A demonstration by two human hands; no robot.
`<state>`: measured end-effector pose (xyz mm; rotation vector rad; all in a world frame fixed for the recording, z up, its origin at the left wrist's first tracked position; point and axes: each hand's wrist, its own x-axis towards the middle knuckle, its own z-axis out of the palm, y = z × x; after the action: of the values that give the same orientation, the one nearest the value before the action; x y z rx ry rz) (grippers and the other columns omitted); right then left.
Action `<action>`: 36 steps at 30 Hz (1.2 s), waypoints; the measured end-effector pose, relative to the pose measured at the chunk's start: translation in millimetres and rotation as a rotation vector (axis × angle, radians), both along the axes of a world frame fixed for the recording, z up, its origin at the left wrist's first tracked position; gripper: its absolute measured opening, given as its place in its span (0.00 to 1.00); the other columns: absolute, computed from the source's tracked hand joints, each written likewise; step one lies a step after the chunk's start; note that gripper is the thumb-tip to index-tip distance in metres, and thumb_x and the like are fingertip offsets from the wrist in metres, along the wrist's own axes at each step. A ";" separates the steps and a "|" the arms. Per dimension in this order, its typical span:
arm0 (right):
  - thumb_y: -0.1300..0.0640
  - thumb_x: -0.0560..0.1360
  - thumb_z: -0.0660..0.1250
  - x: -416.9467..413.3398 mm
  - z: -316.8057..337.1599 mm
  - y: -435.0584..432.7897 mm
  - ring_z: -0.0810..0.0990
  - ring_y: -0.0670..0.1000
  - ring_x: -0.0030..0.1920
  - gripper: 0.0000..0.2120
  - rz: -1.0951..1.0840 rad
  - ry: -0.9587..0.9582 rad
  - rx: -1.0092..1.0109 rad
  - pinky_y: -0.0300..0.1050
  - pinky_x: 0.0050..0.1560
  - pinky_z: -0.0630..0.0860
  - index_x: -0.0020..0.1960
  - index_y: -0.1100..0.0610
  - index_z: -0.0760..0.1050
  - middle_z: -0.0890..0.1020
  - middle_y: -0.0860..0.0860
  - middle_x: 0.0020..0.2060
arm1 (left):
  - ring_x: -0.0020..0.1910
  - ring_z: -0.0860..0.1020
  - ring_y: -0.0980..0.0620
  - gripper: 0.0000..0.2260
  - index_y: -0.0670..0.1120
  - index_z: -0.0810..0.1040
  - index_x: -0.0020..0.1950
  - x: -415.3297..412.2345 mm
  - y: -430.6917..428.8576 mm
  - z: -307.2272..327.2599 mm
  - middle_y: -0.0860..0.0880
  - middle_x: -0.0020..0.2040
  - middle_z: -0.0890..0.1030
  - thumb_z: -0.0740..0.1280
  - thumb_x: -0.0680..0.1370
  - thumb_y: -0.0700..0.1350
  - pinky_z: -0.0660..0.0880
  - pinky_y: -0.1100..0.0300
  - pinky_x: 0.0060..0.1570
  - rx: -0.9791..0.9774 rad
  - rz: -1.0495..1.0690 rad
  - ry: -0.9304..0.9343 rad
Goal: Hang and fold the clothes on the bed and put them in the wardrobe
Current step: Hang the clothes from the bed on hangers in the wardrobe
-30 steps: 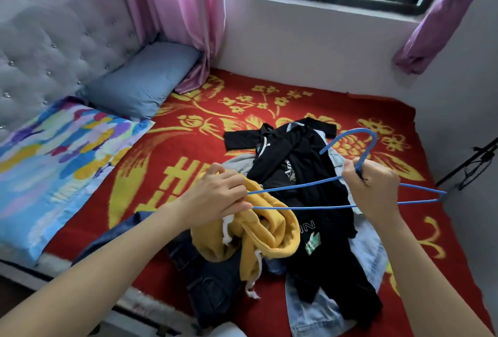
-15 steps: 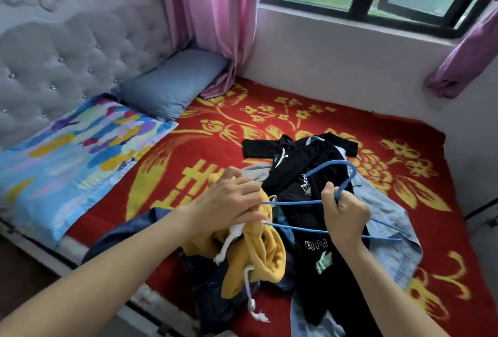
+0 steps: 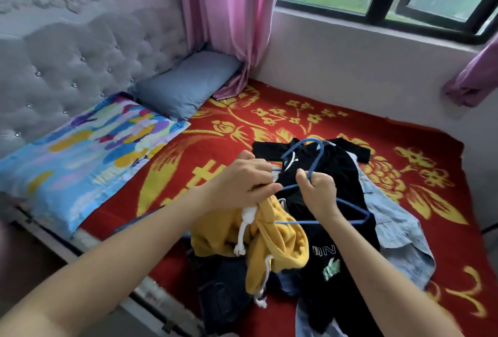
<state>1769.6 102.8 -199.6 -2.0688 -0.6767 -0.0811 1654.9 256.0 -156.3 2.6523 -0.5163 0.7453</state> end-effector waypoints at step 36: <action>0.61 0.76 0.58 54.8 76.8 -125.5 0.54 0.41 0.16 0.20 -0.411 0.357 0.827 0.33 0.19 0.50 0.28 0.54 0.55 0.57 0.45 0.14 | 0.46 0.81 0.48 0.06 0.46 0.77 0.53 60.6 13.2 12.6 0.46 0.46 0.81 0.65 0.77 0.40 0.78 0.57 0.46 -1.093 0.155 0.116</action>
<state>1824.4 -22.7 -122.7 -1.3320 0.0345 -0.1848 1715.5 269.2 -143.7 1.6868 0.1376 0.6393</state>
